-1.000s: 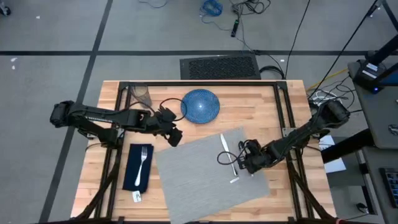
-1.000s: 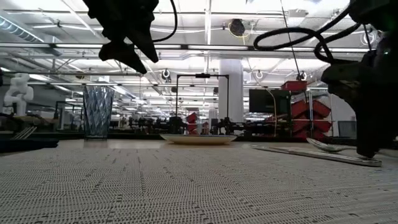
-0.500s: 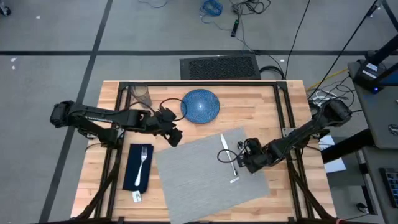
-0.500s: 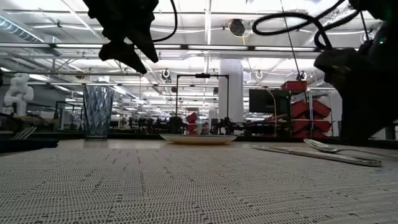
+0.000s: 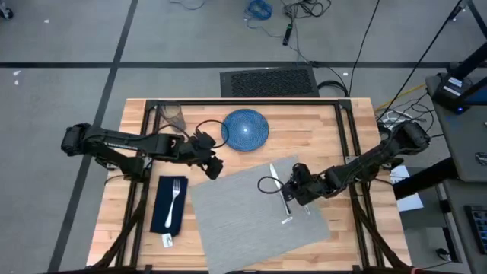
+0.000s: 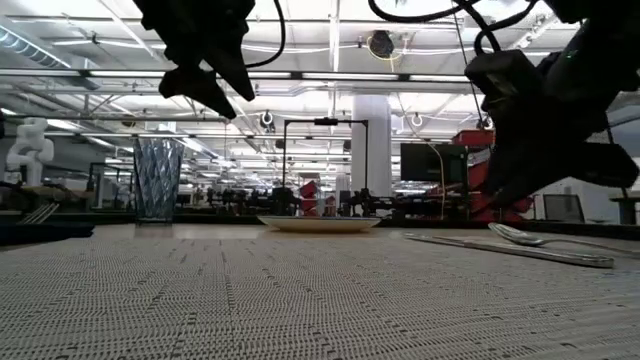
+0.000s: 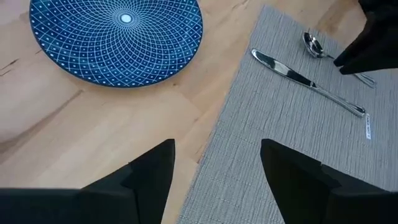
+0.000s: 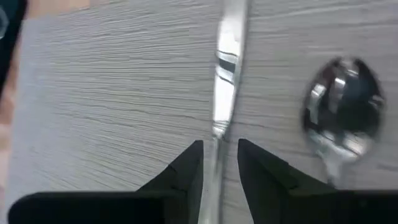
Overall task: Set table place
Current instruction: Adjust the silver table knife on the gray placemat
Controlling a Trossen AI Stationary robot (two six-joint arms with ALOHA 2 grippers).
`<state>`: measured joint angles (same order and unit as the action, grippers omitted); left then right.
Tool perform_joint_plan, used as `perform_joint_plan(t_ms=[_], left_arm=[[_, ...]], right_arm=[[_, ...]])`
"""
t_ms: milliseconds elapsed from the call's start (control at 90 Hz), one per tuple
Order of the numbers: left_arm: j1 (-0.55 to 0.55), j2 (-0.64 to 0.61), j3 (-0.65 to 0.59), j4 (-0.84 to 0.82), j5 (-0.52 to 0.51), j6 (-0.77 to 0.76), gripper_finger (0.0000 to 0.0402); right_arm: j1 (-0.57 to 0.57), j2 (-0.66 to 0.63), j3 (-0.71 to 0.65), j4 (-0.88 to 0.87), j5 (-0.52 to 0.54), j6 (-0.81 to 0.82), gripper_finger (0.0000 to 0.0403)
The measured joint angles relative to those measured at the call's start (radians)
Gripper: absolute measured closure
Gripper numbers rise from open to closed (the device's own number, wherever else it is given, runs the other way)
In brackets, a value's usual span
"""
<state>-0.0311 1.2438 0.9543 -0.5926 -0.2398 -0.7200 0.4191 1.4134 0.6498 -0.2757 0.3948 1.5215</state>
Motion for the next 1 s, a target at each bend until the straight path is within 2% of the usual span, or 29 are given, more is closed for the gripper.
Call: perform_joint_plan(t_ms=[78, 278, 689, 778, 900, 1000], left_arm=[[0.000, 0.000, 0.000, 0.000, 0.000, 0.000, 0.0178], [0.000, 0.000, 0.000, 0.000, 0.000, 0.001, 0.0178], [0.000, 0.000, 0.000, 0.000, 0.000, 0.002, 0.0178], [0.000, 0.000, 0.000, 0.000, 0.000, 0.002, 0.0178], [0.000, 0.000, 0.000, -0.001, 0.000, 0.002, 0.0178], [0.000, 0.000, 0.000, -0.002, 0.000, 0.002, 0.0178]], right_arm=[[-0.002, 0.032, 0.001, 0.045, -0.002, -0.016, 0.0316], [-0.001, 0.124, 0.027, 0.035, -0.037, -0.028, 0.0316], [-0.002, 0.214, 0.054, 0.099, -0.103, -0.093, 0.0318], [0.001, 0.223, 0.055, 0.093, -0.113, -0.077, 0.0335], [0.017, 0.226, 0.056, 0.091, -0.116, -0.069, 0.0387], [0.026, 0.221, 0.071, 0.070, -0.133, -0.060, 0.0394]])
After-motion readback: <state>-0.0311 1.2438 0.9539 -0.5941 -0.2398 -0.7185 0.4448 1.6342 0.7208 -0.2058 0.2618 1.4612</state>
